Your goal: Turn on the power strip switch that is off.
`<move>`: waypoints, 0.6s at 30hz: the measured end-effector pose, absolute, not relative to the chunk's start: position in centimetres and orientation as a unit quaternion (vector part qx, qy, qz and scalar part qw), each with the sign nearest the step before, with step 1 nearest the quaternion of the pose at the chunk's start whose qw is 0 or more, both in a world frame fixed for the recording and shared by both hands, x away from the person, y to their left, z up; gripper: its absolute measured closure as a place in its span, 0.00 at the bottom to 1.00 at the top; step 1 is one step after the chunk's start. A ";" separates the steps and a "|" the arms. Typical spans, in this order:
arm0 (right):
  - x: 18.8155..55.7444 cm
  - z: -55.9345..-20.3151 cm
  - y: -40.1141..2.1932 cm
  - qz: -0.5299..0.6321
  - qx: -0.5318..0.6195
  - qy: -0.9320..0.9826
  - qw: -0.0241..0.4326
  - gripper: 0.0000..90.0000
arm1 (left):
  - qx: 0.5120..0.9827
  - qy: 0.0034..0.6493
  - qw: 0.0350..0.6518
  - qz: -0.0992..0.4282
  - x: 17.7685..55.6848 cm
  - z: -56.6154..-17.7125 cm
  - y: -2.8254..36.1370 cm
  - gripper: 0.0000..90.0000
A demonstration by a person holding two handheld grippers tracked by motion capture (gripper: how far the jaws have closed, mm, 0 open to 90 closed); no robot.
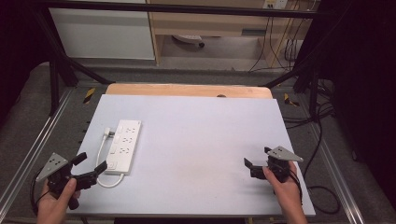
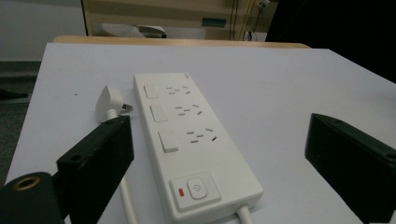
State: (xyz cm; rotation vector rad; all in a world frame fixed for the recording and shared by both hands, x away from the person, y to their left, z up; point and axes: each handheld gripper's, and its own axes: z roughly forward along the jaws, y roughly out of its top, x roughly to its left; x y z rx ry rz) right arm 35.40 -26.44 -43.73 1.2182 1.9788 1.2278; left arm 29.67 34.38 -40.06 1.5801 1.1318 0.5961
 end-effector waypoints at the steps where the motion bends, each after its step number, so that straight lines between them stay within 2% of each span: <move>1: 35.4 -43.7 -26.4 0.452 0.449 0.728 0.254 0.05 | 0.661 0.472 0.528 0.249 29.7 -40.0 34.3 0.09; 18: 35.4 -43.6 -26.2 0.452 0.446 0.728 0.259 0.05 | 0.659 0.458 0.539 0.255 29.5 -39.4 33.9 0.08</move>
